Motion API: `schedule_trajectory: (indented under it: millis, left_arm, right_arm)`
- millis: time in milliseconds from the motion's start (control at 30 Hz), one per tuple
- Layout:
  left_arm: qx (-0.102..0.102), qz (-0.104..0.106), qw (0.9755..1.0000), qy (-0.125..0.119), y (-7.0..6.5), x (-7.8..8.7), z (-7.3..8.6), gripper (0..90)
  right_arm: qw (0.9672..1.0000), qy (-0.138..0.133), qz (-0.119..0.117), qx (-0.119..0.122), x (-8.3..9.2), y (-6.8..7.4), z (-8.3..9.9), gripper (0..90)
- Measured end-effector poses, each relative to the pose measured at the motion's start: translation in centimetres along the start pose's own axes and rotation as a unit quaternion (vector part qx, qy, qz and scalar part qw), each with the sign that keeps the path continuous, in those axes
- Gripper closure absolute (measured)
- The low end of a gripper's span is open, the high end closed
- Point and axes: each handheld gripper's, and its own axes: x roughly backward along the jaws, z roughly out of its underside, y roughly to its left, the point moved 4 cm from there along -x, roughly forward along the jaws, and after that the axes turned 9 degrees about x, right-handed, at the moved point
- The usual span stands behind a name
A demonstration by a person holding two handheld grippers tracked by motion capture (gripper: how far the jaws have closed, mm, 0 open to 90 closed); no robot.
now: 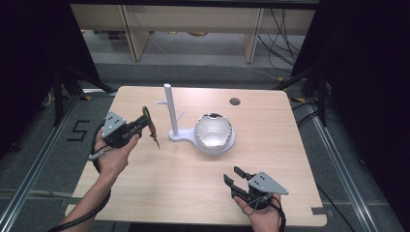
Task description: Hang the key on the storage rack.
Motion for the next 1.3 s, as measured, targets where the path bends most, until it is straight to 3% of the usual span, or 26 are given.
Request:
schedule_trajectory:
  millis: [233,300,467,600,633,667,733,1300]
  left_arm:
    - [-0.01,-0.006,0.9999,-0.001,-0.2,-1.1,-0.6,83.5]
    - [-0.011,-0.007,0.9999,-0.001,-0.3,-1.3,-0.7,83.5]
    - [-0.014,-0.011,0.9999,0.0,-0.5,-1.9,-0.9,83.5]
    - [-0.011,-0.013,0.9998,0.005,-0.7,-2.4,-0.9,83.5]
    - [-0.01,-0.014,0.9998,0.005,-0.7,-2.5,-0.9,83.5]
    - [-0.012,-0.015,0.9998,0.006,-0.7,-2.6,-0.9,83.5]
    - [-0.012,-0.016,0.9998,0.008,-0.7,-2.8,-0.8,83.4]
    - [-0.033,-0.024,0.999,0.019,-1.3,-3.9,-0.7,83.2]
  right_arm:
    - [1.0,0.003,-0.002,-0.002,0.0,-0.1,0.2,52.5]
    - [0.9999,0.006,0.005,0.014,0.1,-0.3,0.2,52.5]
    - [1.0,-0.002,0.003,0.006,0.1,-0.2,0.2,52.5]
    - [0.9999,0.004,0.007,0.014,0.2,-0.3,0.4,52.5]
    - [1.0,0.006,0.001,0.0,0.1,-0.2,0.4,52.5]
    - [0.9999,0.003,0.006,0.014,0.1,-0.3,0.4,52.5]
    - [1.0,0.009,0.003,-0.002,0.1,-0.2,0.4,52.5]
    - [1.0,0.003,0.004,-0.004,0.1,-0.2,0.4,52.5]
